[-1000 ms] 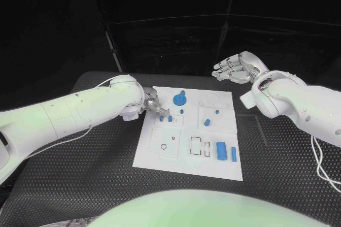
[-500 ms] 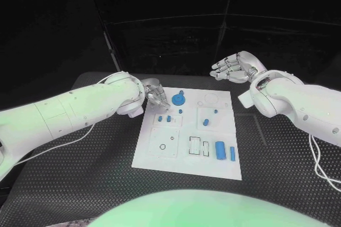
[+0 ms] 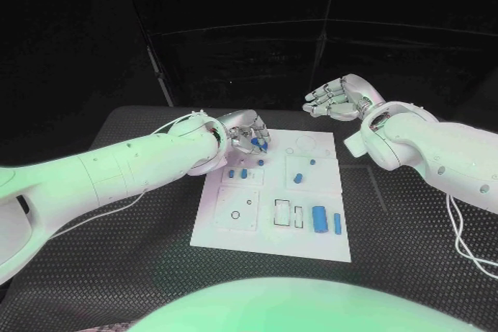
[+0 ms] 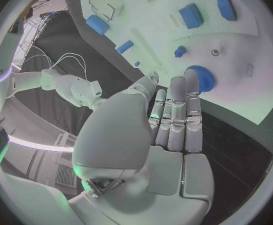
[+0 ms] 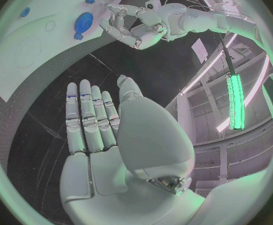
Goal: Assemble the parts on the task board
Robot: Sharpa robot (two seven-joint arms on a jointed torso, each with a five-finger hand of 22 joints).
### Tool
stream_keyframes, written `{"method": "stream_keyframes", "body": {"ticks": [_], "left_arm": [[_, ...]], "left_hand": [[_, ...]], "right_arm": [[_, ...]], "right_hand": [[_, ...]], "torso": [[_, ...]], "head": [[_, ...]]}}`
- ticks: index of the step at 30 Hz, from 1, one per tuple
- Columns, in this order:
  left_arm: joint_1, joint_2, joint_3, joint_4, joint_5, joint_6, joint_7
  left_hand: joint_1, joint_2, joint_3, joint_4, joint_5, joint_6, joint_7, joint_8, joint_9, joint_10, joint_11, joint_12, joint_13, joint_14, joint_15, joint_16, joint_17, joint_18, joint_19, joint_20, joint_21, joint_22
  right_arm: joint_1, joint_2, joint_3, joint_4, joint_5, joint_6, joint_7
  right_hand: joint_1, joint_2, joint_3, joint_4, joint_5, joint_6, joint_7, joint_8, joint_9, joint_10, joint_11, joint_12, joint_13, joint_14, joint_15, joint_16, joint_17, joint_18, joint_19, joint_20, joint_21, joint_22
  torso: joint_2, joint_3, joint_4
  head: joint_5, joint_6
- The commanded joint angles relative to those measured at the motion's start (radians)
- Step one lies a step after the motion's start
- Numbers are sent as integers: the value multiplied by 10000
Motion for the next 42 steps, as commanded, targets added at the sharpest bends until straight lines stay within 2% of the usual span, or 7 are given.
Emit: {"method": "stream_keyframes", "body": {"ticks": [1, 3, 5, 11, 17, 20, 42], "left_arm": [[0, 150, -31, -197, -1412, 70, 500], [-6, 242, -53, -305, -1657, 292, 392], [-15, 365, -74, -454, -1949, 581, 237], [-36, 547, -94, -698, -2305, 1097, -16], [-45, 642, -98, -860, -2454, 1553, -191], [-48, 678, -98, -920, -2474, 1653, -213], [-136, 962, -97, -1340, -2510, 1824, -213]], "left_hand": [[-66, -42, -130, -12, -58, 185, -26, -102, -136, -1, -79, -96, -194, 942, -46, 1539, 1518, 110, 484, -54, 281, 159], [-84, -23, -188, -28, -59, 286, -66, -154, -212, 41, -100, -123, -304, 1310, -70, 2288, 2301, 84, 759, -88, 586, 365], [-125, -16, -298, -39, -59, 427, -90, -237, -326, 103, -117, -170, -467, 1752, -93, 3258, 3358, -135, 1423, -126, 2046, 1362], [-113, 39, -374, -64, -58, 611, -114, -334, -457, 271, -143, -222, -657, 2061, -116, 4009, 4193, -315, 1882, -150, 3238, 2221], [-129, 67, -411, -59, -66, 771, -112, -354, -510, 395, -161, -262, -755, 2153, -127, 4220, 4394, -380, 2038, -157, 3689, 2561], [-131, 79, -415, -56, -71, 810, -111, -357, -521, 436, -169, -267, -773, 2161, -132, 4239, 4395, -387, 2056, -160, 3745, 2608], [66, 351, -104, -83, -54, 1042, -146, -442, -633, 787, -220, -367, -909, 2188, -175, 4394, 4481, -447, 2136, -190, 4184, 2998]], "right_arm": [[18, 20, 7, 22, 18, 64, 89], [18, 27, 7, 22, 18, 67, 91], [18, 37, 7, 20, 18, 71, 93], [18, 51, 7, 21, 18, 75, 94], [18, 53, 7, 24, 18, 75, 92], [18, 61, 7, 21, 18, 74, 92], [18, 94, 7, 21, 18, 86, 90]], "right_hand": [[-45, -8, 49, 7, 63, -30, 81, -54, -11, -85, 15, -52, -11, -26, 68, -29, -11, 42, 64, 25, -33, -16], [-45, -8, 49, 7, 63, -30, 81, -54, -11, -85, 15, -52, -11, -26, 68, -29, -11, 42, 64, 25, -33, -16], [-45, -8, 49, 7, 63, -30, 81, -54, -11, -85, 15, -52, -11, -26, 68, -29, -11, 42, 64, 25, -33, -16], [-45, -8, 49, 7, 63, -30, 81, -54, -11, -85, 15, -52, -11, -26, 68, -29, -11, 42, 64, 25, -33, -16], [-45, -8, 49, 7, 63, -30, 81, -54, -11, -85, 15, -52, -11, -26, 68, -29, -11, 42, 64, 25, -33, -16], [-45, -8, 49, 7, 63, -30, 81, -54, -11, -85, 15, -52, -11, -26, 68, -29, -11, 42, 64, 25, -33, -16], [-36, 3, 73, 9, 70, -27, 78, -55, -10, -82, 12, -51, -11, -22, 66, -26, -18, 43, 73, 25, -46, -18]], "torso": [[-6, 3, -2], [-9, 8, -1], [-5, 10, 3], [2, 3, -5], [-10, 13, 9], [-12, 6, 13], [-14, 13, 11]], "head": [[-12, 0], [-15, 0], [-28, 0], [-52, 0], [-83, 0], [-94, 0], [-120, 0]]}}
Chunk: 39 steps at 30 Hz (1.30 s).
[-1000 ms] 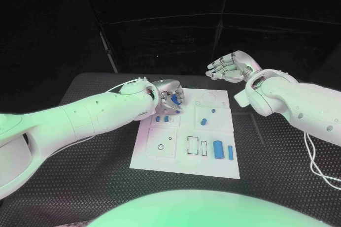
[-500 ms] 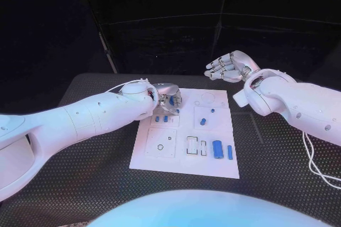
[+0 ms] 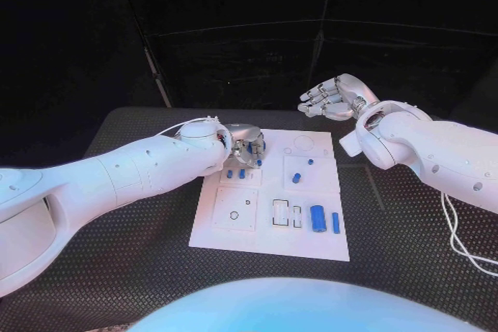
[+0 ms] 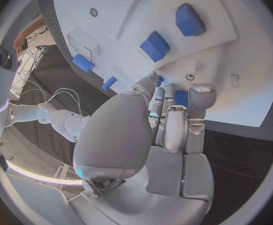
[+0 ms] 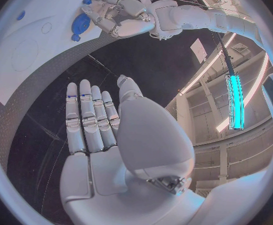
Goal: Assemble the parts on the task board
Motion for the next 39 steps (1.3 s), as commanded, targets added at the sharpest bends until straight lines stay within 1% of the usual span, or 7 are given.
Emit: {"method": "stream_keyframes", "body": {"ticks": [1, 11, 21, 25, 29, 33, 39], "left_arm": [[-6, 49, 7, -34, -85, 107, -24], [-112, 174, 9, -121, -85, 120, -30], [-139, 214, 9, -192, -85, 327, -154], [-140, 227, 9, -241, -85, 441, -173], [-142, 242, 10, -290, -85, 497, -119], [-142, 252, 10, -311, -85, 443, -2], [-159, 200, 14, -277, -82, 124, 213]], "left_hand": [[6, 132, 90, 5, -21, 78, 17, -55, -24, 116, 1, -64, -17, 122, -25, 75, 19, -120, 73, 3, 46, 30], [28, 189, 211, 23, -19, 126, 30, -82, -53, 166, -10, -126, -43, 131, -35, 110, 36, -126, 84, -9, 111, 98], [49, 201, 344, 29, -16, 134, 46, -144, -100, 186, -2, -217, -59, 124, -32, 118, -1, -134, 85, -12, 161, 164], [249, 310, 693, -62, -25, 343, 44, -118, -114, 407, -42, -265, -54, 121, -71, 142, -16, -146, 85, -28, 263, 274], [565, 455, 1305, -312, -42, 685, 27, -46, -103, 819, -119, -311, -35, 145, -131, 200, 23, -167, 88, -78, 431, 446], [554, 442, 1683, -442, -43, 902, 8, -16, -94, 1092, -164, -393, -23, 165, -160, 236, 40, -189, 100, -112, 581, 593], [264, 299, 2216, -545, -49, 926, 89, -172, -151, 1197, -117, -756, -42, 165, -103, 265, 12, -209, 59, -102, 687, 761]], "right_arm": [[19, 14, 7, 23, 18, 48, 88], [19, 26, 7, 27, 18, 65, 98], [19, 28, 7, 37, 18, 110, 104], [20, 25, 7, 39, 18, 120, 103], [20, 21, 7, 47, 22, 120, 100], [20, 25, 7, 53, 25, 92, 90], [20, 7, 7, 66, 27, 27, 80]], "right_hand": [[-36, 3, 73, 9, 34, -27, 78, -55, -10, -82, 12, -51, -11, -22, 66, -26, -9, 42, 73, 25, -46, -13], [-36, 3, 73, 9, 34, -27, 78, -55, -10, -82, 12, -51, -11, -22, 66, -26, -9, 42, 73, 25, -46, -13], [-36, 3, 73, 9, 34, -27, 78, -55, -10, -82, 12, -51, -11, -22, 66, -26, -9, 42, 73, 25, -46, -13], [-36, 3, 73, 9, 34, -27, 78, -55, -10, -82, 12, -51, -11, -22, 66, -26, -9, 42, 73, 25, -46, -13], [-36, 3, 73, 9, 34, -27, 78, -55, -10, -82, 12, -51, -11, -22, 66, -26, -9, 42, 73, 25, -46, -13], [-36, 3, 73, 9, 34, -27, 78, -55, -10, -82, 12, -51, -11, -22, 66, -26, -9, 42, 73, 25, -46, -13], [-28, 11, 94, 10, 37, -22, 76, -55, -9, -78, 9, -51, -10, -17, 62, -24, -14, 43, 81, 25, -56, -14]], "torso": [[3, 2, -6], [4, 3, -1], [2, 1, 1], [-5, 0, -4], [10, 6, -8], [-3, 3, -4], [-15, -2, 7]], "head": [[-10, 0], [-17, 0], [-48, 0], [-46, 0], [-46, 0], [-67, 0], [-80, 0]]}}
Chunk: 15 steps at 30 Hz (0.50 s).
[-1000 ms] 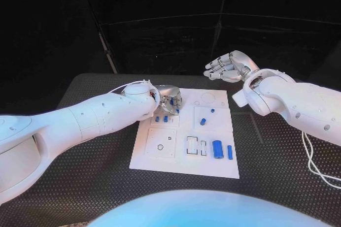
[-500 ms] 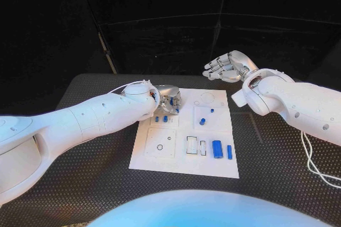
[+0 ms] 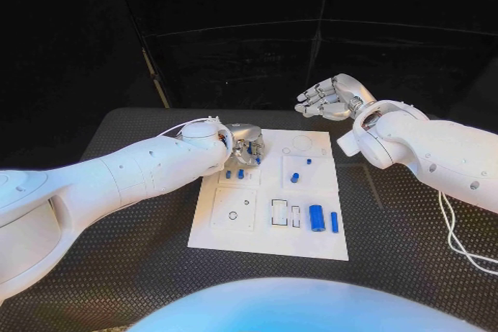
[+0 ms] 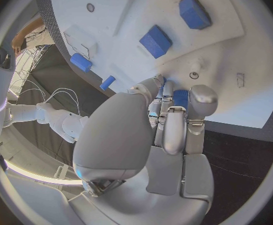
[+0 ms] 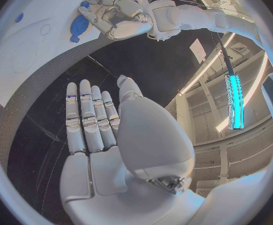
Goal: Assemble the parts on the task board
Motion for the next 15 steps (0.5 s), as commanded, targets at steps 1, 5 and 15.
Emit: {"method": "stream_keyframes", "body": {"ticks": [1, 5, 15], "left_arm": [[-100, -56, -53, 23, -47, 80, 198], [-109, -197, -43, 162, 38, -158, 300], [-115, -627, 300, 685, 207, -607, 444]], "left_hand": [[-196, -54, 179, -46, -8, 23, 65, -106, -36, 81, 20, -149, -18, 150, -3, 41, -27, -198, -16, -24, 60, 54], [-330, -141, 309, -70, -12, 31, 80, -164, -56, 116, 44, -272, -16, 154, 8, 57, -28, -200, -25, -5, 76, 97], [-773, -314, 329, 56, -47, 98, 87, -242, -81, 213, 58, -475, -9, 161, 23, 72, -58, -201, -22, 24, 99, 163]], "right_arm": [[20, -9, 7, 37, 26, -37, 76], [20, -20, 7, 35, 26, -87, 61], [19, -13, 7, -39, 27, -113, 46]], "right_hand": [[-28, 11, 64, -19, 37, -23, 75, -55, -9, -78, 9, -51, -11, -17, 63, -24, -9, 43, 46, -10, -56, -16], [-24, 21, 76, -18, 40, -22, 75, -55, -9, -78, 8, -51, -11, -17, 62, -24, -11, 43, 49, -11, -60, -17], [-17, 35, 93, -15, 43, -21, 74, -56, -9, -78, 7, -53, -11, -16, 62, -24, -15, 44, 53, -11, -65, -17]], "torso": [[-20, -2, 14], [-14, -7, 28], [-13, -20, 40]], "head": [[-3, 0], [-41, 0], [3, 0]]}}
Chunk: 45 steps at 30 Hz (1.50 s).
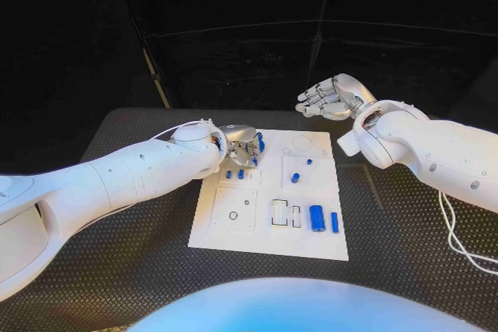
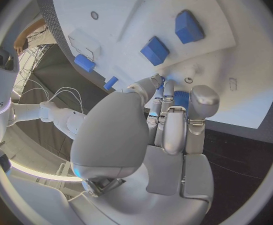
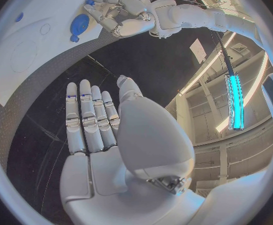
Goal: Assemble the parts on the task board
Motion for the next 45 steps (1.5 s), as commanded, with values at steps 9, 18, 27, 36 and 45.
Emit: {"method": "stream_keyframes", "body": {"ticks": [9, 18, 27, 36, 45], "left_arm": [[33, -725, 468, 847, 246, -328, 72], [32, -1337, 531, 1117, 277, -151, -116], [21, -1500, 533, 1090, 462, -11, -212], [-81, -1325, 532, 922, 600, 3, -191], [-193, -1160, 530, 721, 618, 282, -309]], "left_hand": [[-227, -90, -14, 103, -50, 20, 1, -71, -28, 108, -17, -122, 15, 164, 20, 72, -24, -71, 1, 28, 118, 58], [-218, -95, -1, 91, -45, 18, 4, -80, -32, 118, -20, -132, 17, 171, 17, 84, 1, -76, 13, 28, 151, 79], [-198, -96, 26, 69, -40, 26, 7, -87, -34, 133, -22, -148, 20, 173, 13, 87, 0, -73, 13, 25, 144, 80], [-227, -116, 33, 71, -49, 41, 14, -98, -38, 150, -13, -175, 23, 167, 15, 72, -40, -66, 1, 27, 105, 67], [-257, -142, 26, 76, -61, 44, 14, -108, -42, 155, -10, -195, 24, 163, 18, 68, -54, -64, -5, 28, 88, 63]], "right_arm": [[16, -12, 7, -123, 43, -123, 59], [13, -20, 6, -169, 51, -125, 63], [-4, -5, 6, -172, 52, -94, 70], [-8, 9, 6, -170, 52, -80, 73], [-8, 23, 6, -165, 52, -69, 69]], "right_hand": [[-13, 49, 85, 17, 44, -19, 74, -57, -9, -78, 7, -54, -12, -16, 60, -24, -20, 44, 58, -11, -71, -10], [-13, 53, 89, 19, 44, -19, 74, -57, -9, -78, 7, -55, -12, -16, 60, -24, -21, 44, 59, -11, -73, -10], [-13, 53, 89, 19, 44, -19, 74, -57, -9, -78, 7, -55, -12, -16, 60, -24, -21, 44, 59, -11, -73, -10], [-9, 65, 109, 25, 45, -17, 73, -58, -9, -78, 6, -57, -12, -14, 59, -23, -25, 44, 64, -12, -80, -10], [-9, 65, 109, 25, 45, -17, 73, -58, -9, -78, 6, -57, -12, -14, 59, -23, -25, 44, 64, -12, -80, -10]], "torso": [[28, -4, -11], [22, -2, -6], [22, 4, -22], [22, 8, -34], [19, 9, -29]], "head": [[55, 1], [115, 1], [151, 1], [152, 1], [154, 1]]}}
